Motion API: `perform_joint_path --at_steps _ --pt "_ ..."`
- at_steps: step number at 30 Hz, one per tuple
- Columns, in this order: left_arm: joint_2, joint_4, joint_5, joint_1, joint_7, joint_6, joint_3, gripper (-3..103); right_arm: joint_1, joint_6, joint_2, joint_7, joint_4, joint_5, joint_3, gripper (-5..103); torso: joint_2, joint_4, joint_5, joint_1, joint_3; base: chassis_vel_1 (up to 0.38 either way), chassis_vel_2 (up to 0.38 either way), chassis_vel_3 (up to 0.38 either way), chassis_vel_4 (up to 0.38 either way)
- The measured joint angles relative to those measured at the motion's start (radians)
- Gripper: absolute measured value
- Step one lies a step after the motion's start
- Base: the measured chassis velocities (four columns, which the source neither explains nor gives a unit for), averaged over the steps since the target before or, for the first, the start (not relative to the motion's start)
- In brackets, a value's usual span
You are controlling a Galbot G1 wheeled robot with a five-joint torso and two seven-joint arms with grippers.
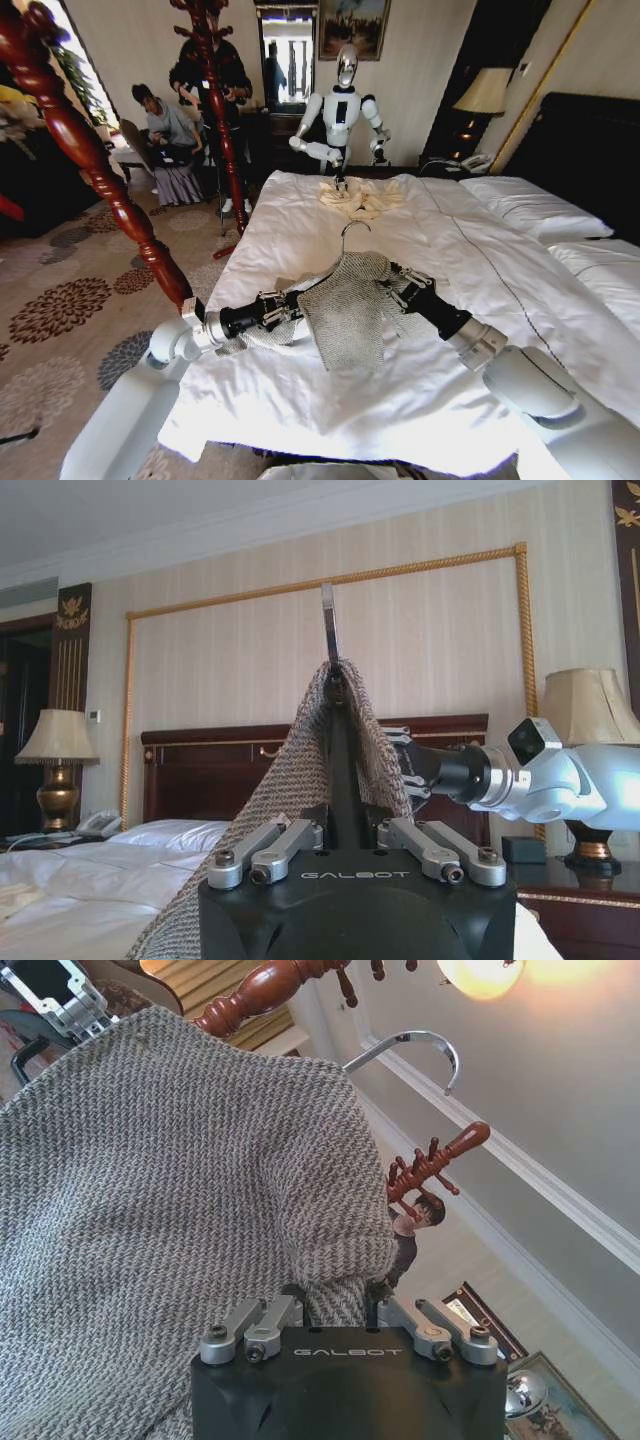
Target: Pick up the clothes from the bed and hang them on the clothes hanger.
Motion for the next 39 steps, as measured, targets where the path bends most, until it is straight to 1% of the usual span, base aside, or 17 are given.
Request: perform_joint_path --at_steps 7,14,15,18,19,21,23,26,27,28,29,31,32,34,35,36,39 --pt "0.011 -0.021 -0.006 0.025 -0.021 -0.003 -0.031 15 -0.001 0.002 0.006 0.003 0.008 -0.023 0.008 27 0.0 0.0 -0.0001 0.0 0.0 0.0 0.0 0.0 0.0" --pt "0.02 -0.043 -0.02 0.062 -0.033 -0.008 -0.089 41 -0.005 -0.002 0.006 0.014 0.01 -0.038 0.017 25 0.0 -0.0001 0.0 0.0 0.0 0.0 0.0 0.0 0.0" --pt "0.02 -0.043 -0.02 0.062 -0.033 -0.008 -0.089 41 -0.005 -0.002 0.006 0.014 0.01 -0.038 0.017 25 0.0 -0.0001 0.0 0.0 0.0 0.0 0.0 0.0 0.0" --pt "0.03 -0.064 -0.043 0.097 -0.026 -0.023 -0.153 57 -0.006 -0.001 0.009 0.015 0.011 -0.056 0.019 25 0.0 -0.0001 0.0 0.0 0.0 0.0 0.0 0.0 0.0" --pt "0.03 -0.064 -0.043 0.097 -0.026 -0.023 -0.153 57 -0.006 -0.001 0.009 0.015 0.011 -0.056 0.019 25 0.0 -0.0001 0.0 0.0 0.0 0.0 0.0 0.0 0.0" --pt "0.019 -0.083 -0.079 0.126 -0.021 -0.03 -0.244 68 -0.005 0.007 0.016 0.015 0.006 -0.081 0.03 25 0.0 0.0002 0.0001 0.0 0.0 0.0 0.0 0.0 0.0" --pt "0.014 -0.085 -0.09 0.132 -0.037 -0.028 -0.271 68 -0.006 0.011 0.018 0.015 0.005 -0.088 0.035 25 0.0 0.0002 0.0001 0.0 0.0 0.0 0.0 0.0 0.0" --pt "0.029 -0.088 -0.088 0.158 -0.263 -0.001 -0.309 84 -0.013 0.019 0.023 0.014 0.011 -0.091 0.048 25 0.0 0.0 -0.0001 0.0 0.0 0.0 0.0 0.0 0.0" --pt "0.045 -0.099 -0.059 0.169 -0.46 0.04 -0.302 89 -0.016 0.02 0.025 0.014 0.024 -0.077 0.048 25 0.0 0.0 0.0001 0.0 0.0 0.0 0.0 0.0 0.0" --pt "0.045 -0.099 -0.059 0.169 -0.46 0.04 -0.302 89 -0.016 0.02 0.025 0.014 0.024 -0.077 0.048 25 0.0 0.0 0.0001 0.0 0.0 0.0 0.0 0.0 0.0" --pt "0.049 -0.106 -0.04 0.175 -0.606 0.059 -0.285 94 -0.018 0.02 0.028 0.014 0.035 -0.065 0.048 25 0.0 0.0 -0.0001 0.0 0.0 0.0 0.0 0.0 0.0" --pt "0.04 -0.114 0.013 0.2 -0.729 0.062 -0.263 100 -0.021 0.02 0.032 0.015 0.045 -0.056 0.048 25 0.0 -0.0005 0.0 0.0 0.0 0.0 0.0 0.0 0.0" --pt "0.04 -0.114 0.013 0.2 -0.729 0.062 -0.263 100 -0.021 0.02 0.032 0.015 0.045 -0.056 0.048 25 0.0 -0.0005 0.0 0.0 0.0 0.0 0.0 0.0 0.0" --pt "0.023 -0.112 0.098 0.244 -0.721 0.034 -0.254 100 -0.021 0.02 0.033 0.016 0.05 -0.045 0.056 25 0.0 -0.0002 0.0 0.0 0.0 0.0 0.0 0.0 0.0" --pt "0.016 -0.109 0.136 0.264 -0.702 0.017 -0.251 100 -0.021 0.02 0.033 0.017 0.051 -0.039 0.059 25 0.0 0.0001 0.0 0.0 0.0 0.0 0.0 0.0 0.0" --pt "-0.006 -0.093 0.23 0.317 -0.634 -0.034 -0.245 100 -0.018 0.02 0.032 0.02 0.057 -0.02 0.069 25 0.0 0.0002 -0.0002 0.0 0.0 0.0 0.0 0.0 0.0" --pt "-0.023 -0.076 0.301 0.346 -0.585 -0.077 -0.244 100 -0.017 0.02 0.032 0.022 0.059 -0.01 0.075 25 0.0 0.0003 -0.0002 0.0 0.0 0.0 0.0 0.0 0.0"
